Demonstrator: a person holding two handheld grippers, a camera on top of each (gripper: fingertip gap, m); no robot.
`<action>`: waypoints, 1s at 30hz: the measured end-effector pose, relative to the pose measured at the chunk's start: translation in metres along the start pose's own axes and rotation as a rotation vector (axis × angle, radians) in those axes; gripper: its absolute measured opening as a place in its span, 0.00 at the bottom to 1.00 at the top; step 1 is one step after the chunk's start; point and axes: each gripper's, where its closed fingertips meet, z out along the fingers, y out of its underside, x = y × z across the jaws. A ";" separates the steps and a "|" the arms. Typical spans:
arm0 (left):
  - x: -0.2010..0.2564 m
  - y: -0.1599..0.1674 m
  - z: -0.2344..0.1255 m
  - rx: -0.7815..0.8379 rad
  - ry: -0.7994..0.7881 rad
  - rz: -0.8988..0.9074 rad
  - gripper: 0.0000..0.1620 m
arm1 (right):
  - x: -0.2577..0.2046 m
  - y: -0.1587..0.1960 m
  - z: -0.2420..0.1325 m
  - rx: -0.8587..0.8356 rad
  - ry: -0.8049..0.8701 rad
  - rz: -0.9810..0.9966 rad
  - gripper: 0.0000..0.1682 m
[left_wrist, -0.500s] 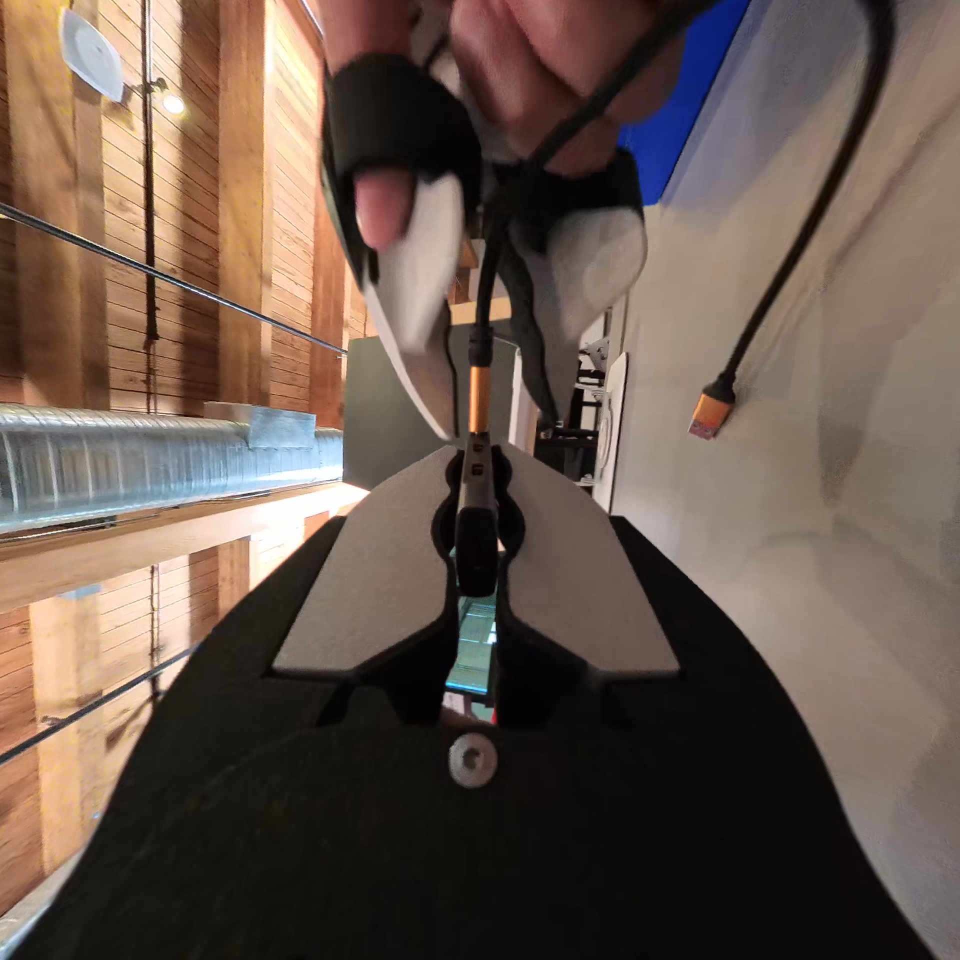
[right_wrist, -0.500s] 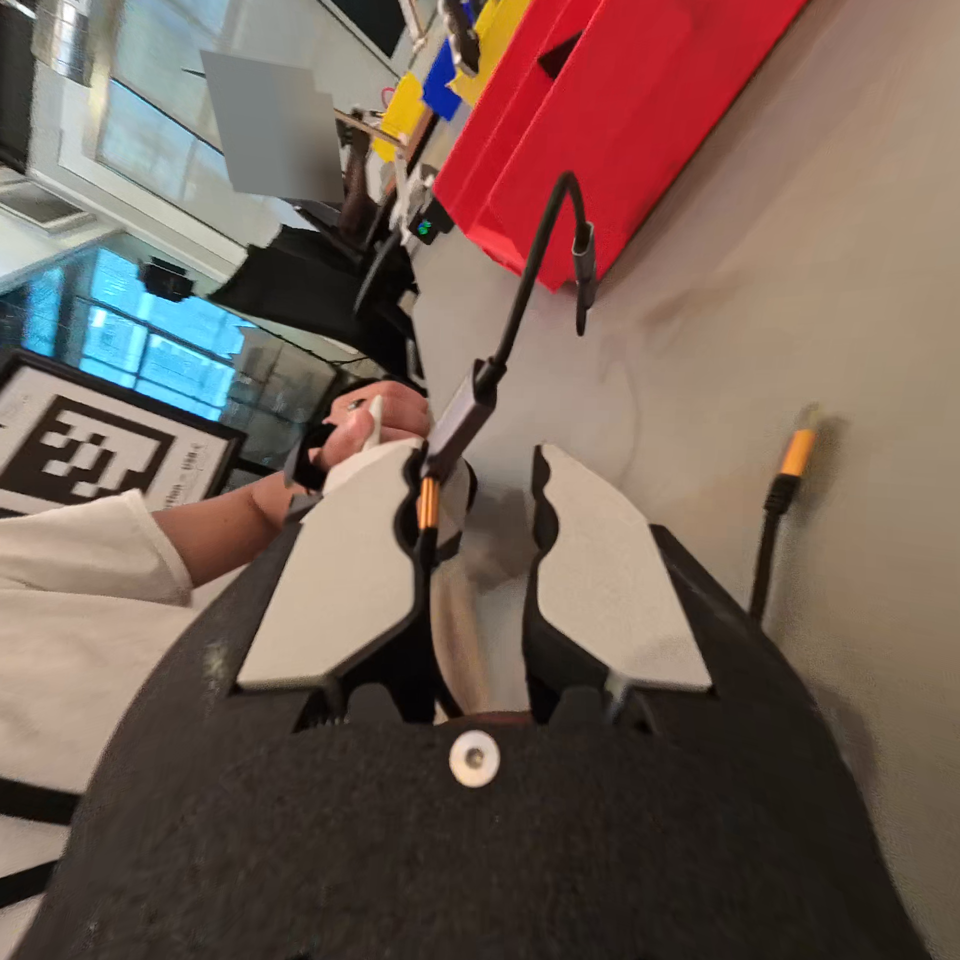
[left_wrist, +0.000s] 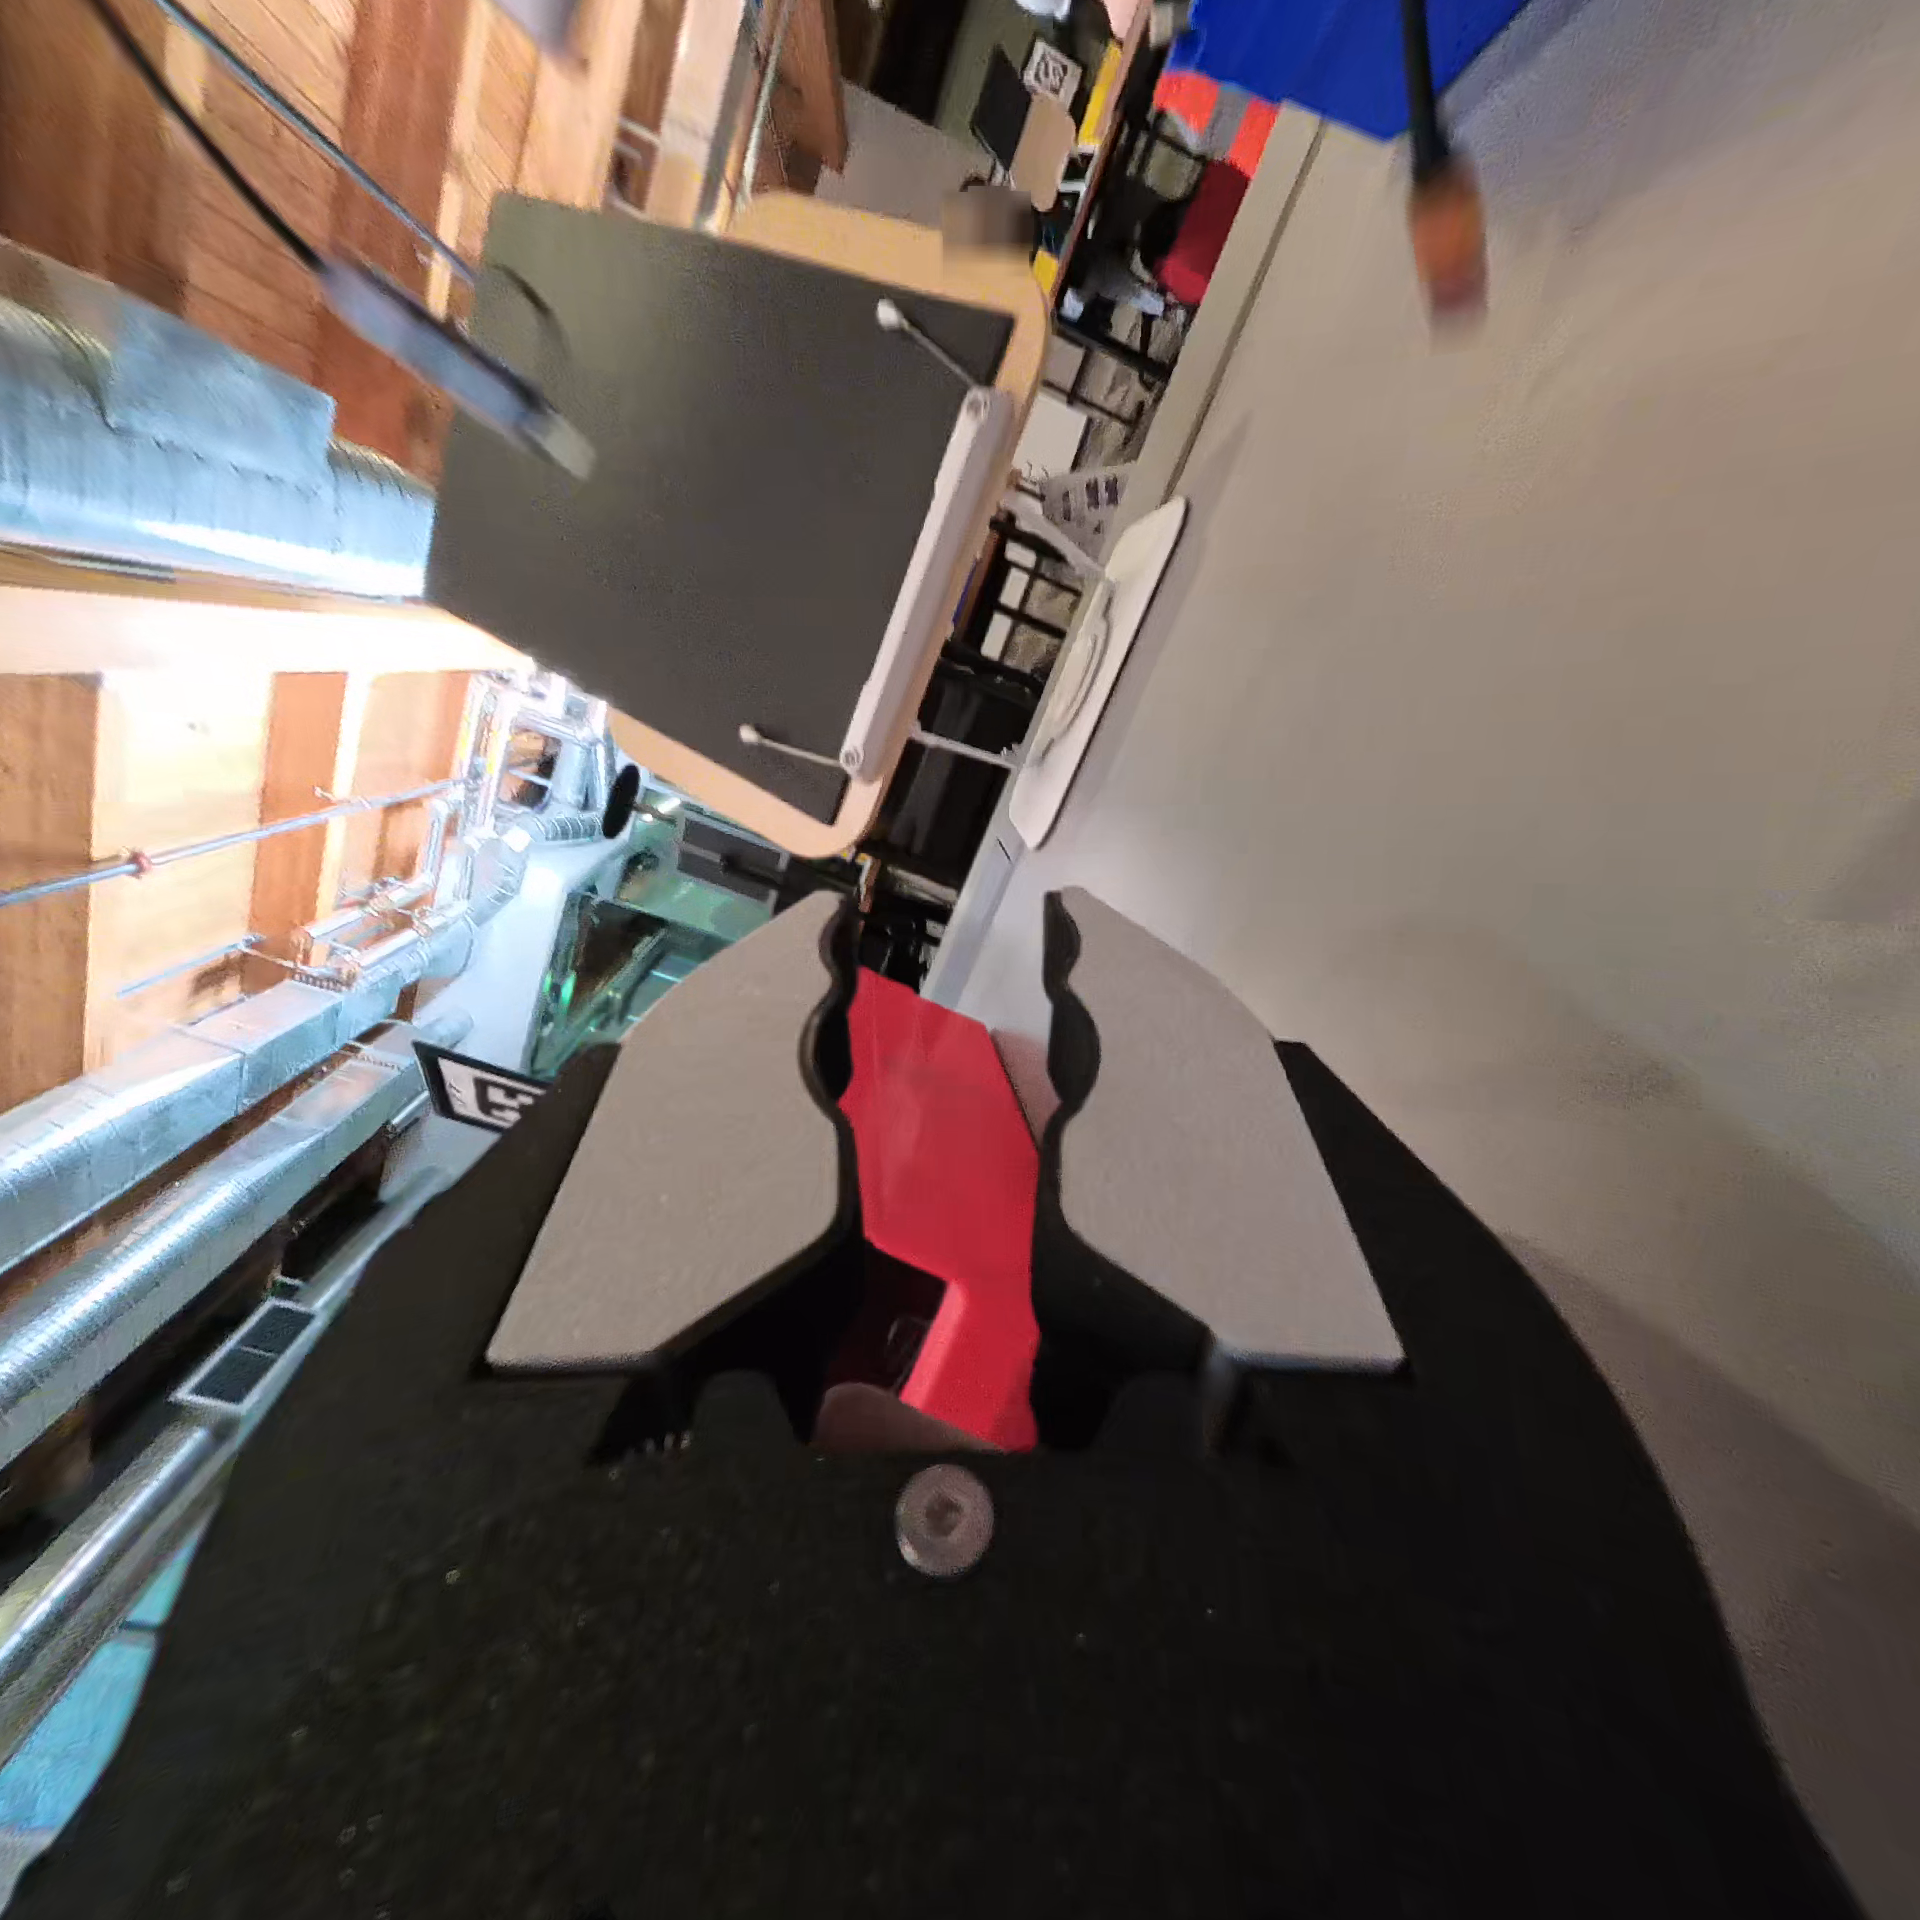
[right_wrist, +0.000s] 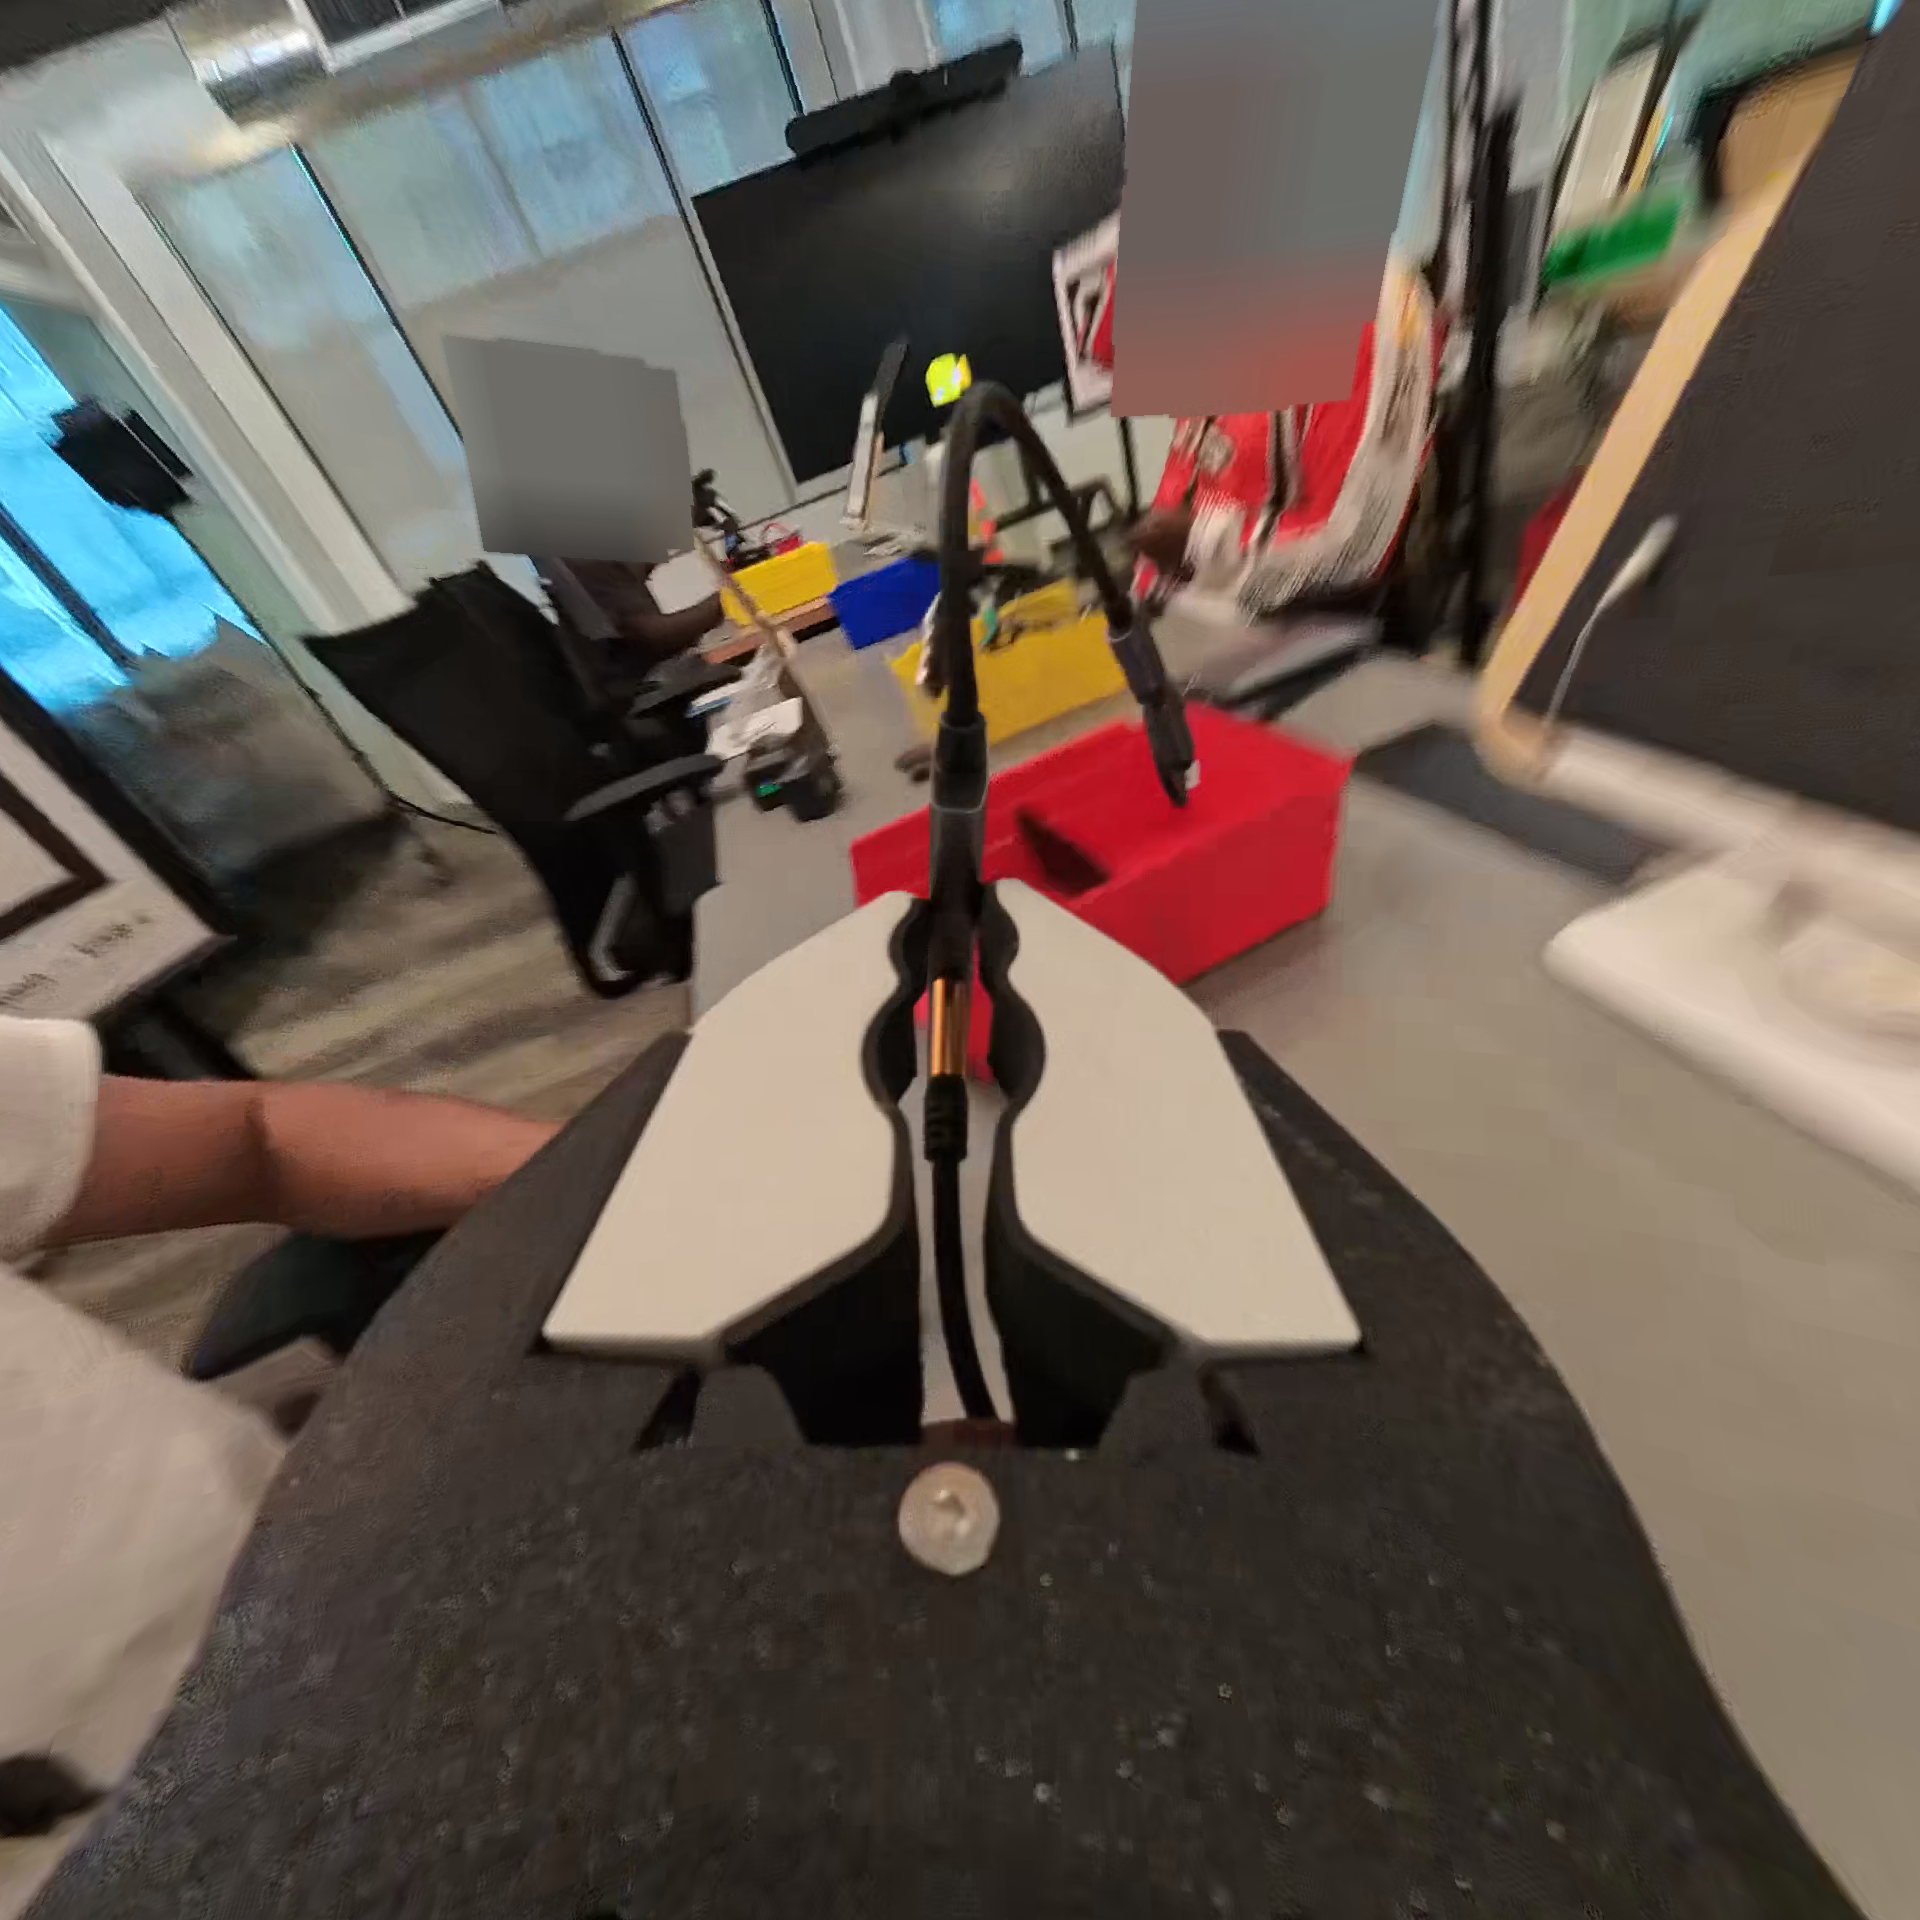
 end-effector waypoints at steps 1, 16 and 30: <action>-0.001 0.004 -0.001 -0.004 -0.003 0.005 0.19 | 0.000 -0.032 -0.009 0.024 0.020 -0.072 0.05; -0.004 0.008 -0.009 0.005 -0.013 0.095 0.14 | 0.210 -0.092 -0.155 0.238 0.302 0.081 0.05; 0.017 0.011 0.008 -0.004 0.061 0.085 0.13 | 0.287 0.125 -0.173 -0.670 0.533 0.043 0.06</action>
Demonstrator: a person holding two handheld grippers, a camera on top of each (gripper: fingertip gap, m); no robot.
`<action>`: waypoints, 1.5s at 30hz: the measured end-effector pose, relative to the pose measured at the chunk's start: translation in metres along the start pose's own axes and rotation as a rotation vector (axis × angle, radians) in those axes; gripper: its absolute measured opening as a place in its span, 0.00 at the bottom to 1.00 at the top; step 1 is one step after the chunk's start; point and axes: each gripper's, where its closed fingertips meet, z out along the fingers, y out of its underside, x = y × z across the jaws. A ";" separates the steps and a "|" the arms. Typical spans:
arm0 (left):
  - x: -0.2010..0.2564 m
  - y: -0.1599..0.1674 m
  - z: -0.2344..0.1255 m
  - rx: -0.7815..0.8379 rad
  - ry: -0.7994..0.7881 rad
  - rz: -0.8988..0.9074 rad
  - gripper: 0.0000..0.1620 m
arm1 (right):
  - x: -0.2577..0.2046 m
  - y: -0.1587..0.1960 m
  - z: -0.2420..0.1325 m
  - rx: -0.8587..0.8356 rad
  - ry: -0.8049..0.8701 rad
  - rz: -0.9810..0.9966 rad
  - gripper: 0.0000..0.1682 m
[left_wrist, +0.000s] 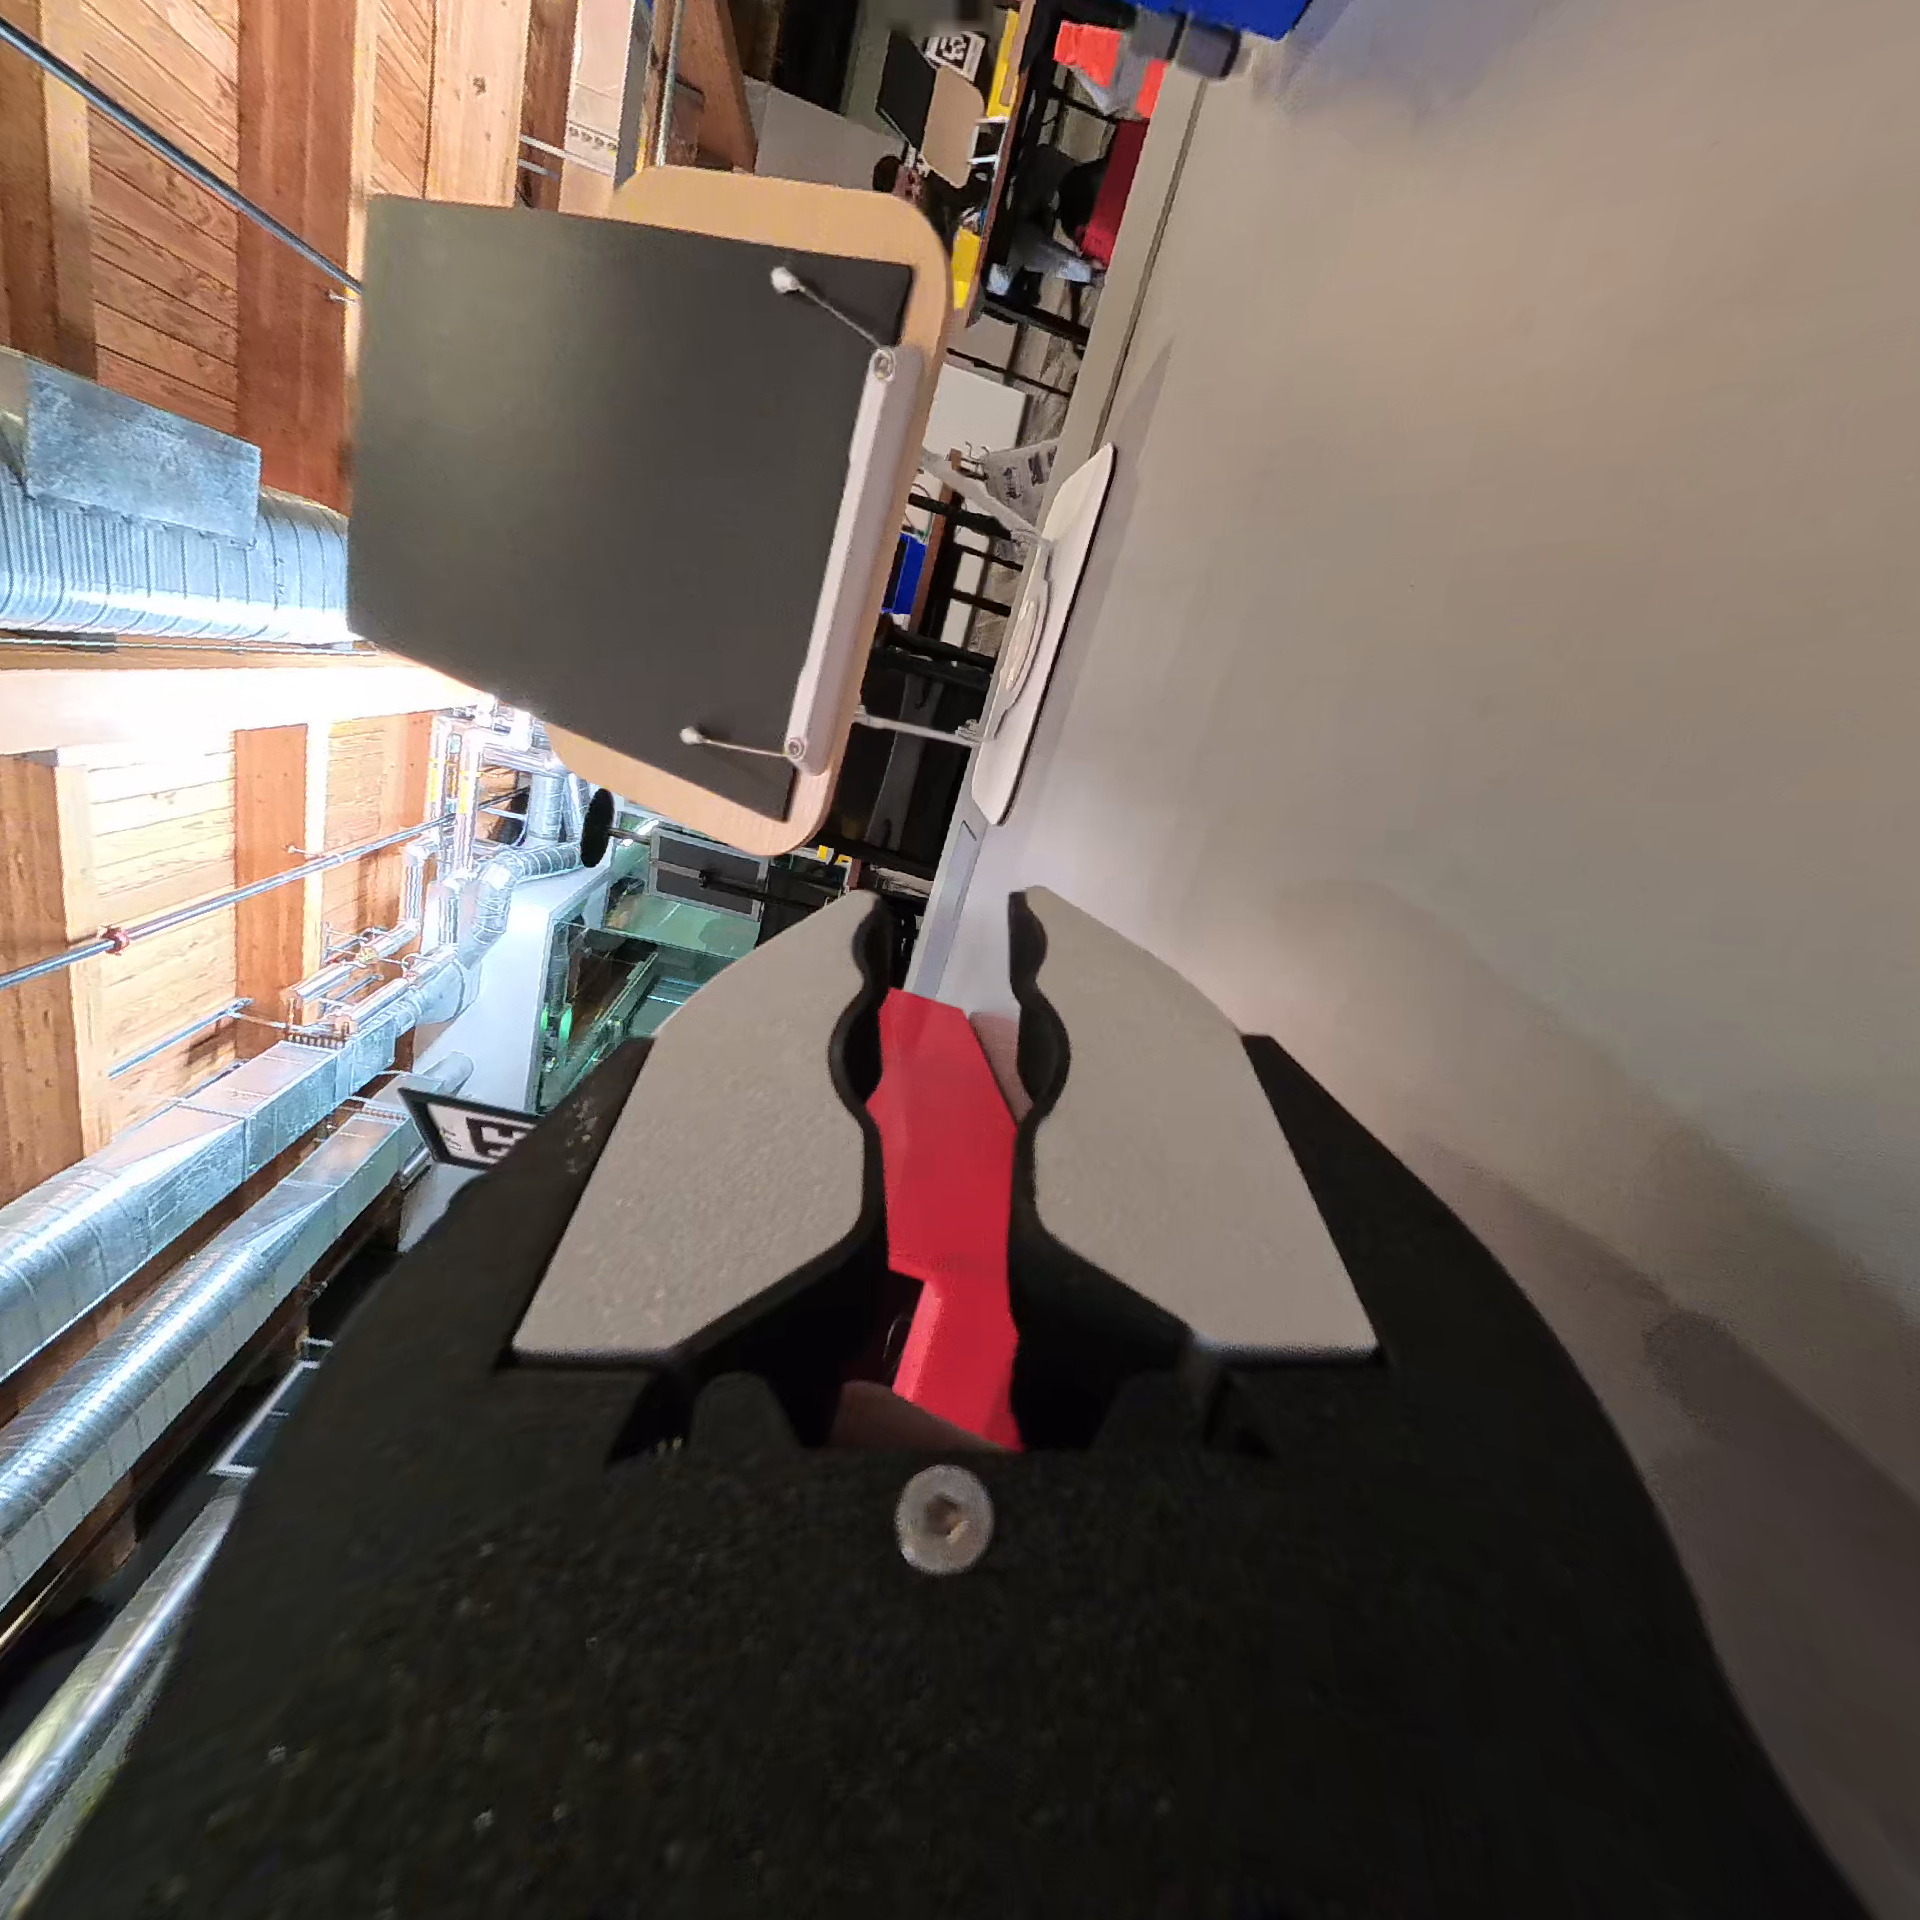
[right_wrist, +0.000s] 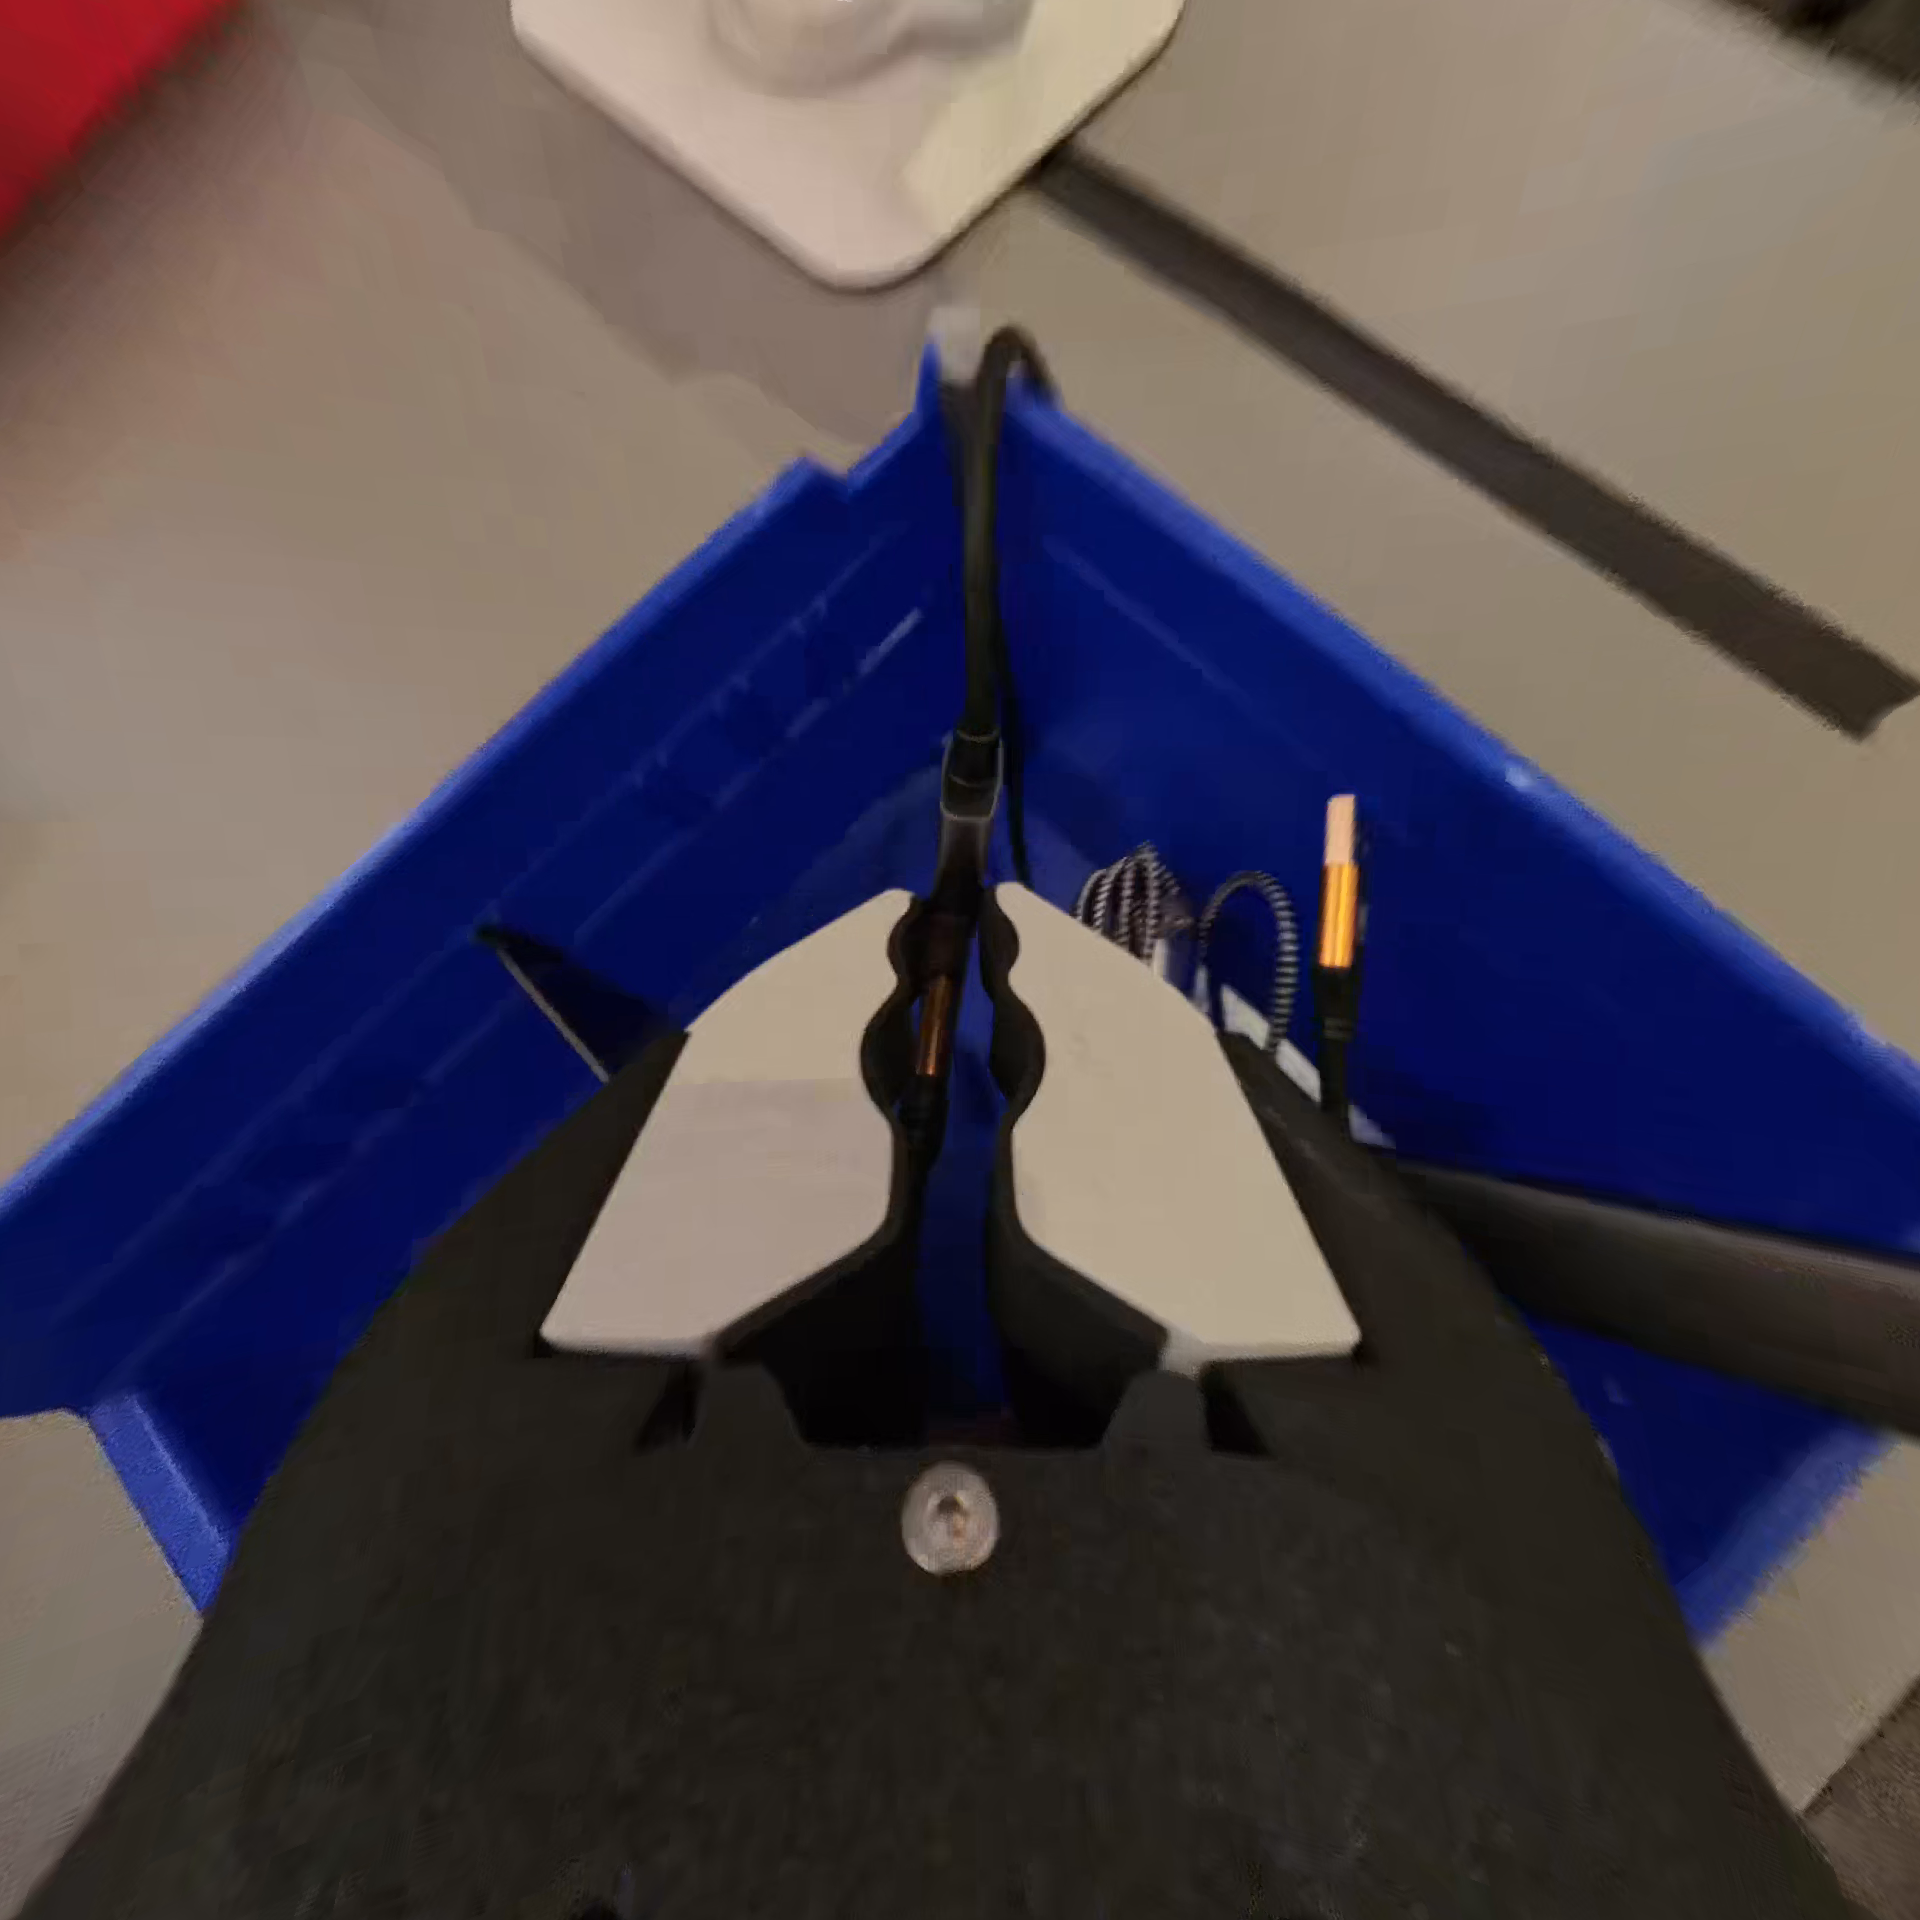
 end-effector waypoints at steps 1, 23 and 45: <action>0.002 -0.001 0.000 0.001 0.003 0.006 0.13 | -0.002 0.008 0.009 -0.068 -0.005 -0.019 0.06; -0.034 0.154 -0.096 -0.399 0.181 -1.431 0.22 | -0.137 0.064 -0.133 0.617 0.449 0.287 0.20; -0.039 0.181 -0.100 -0.514 0.026 -1.160 0.18 | -0.160 0.172 -0.100 0.367 0.683 0.284 0.21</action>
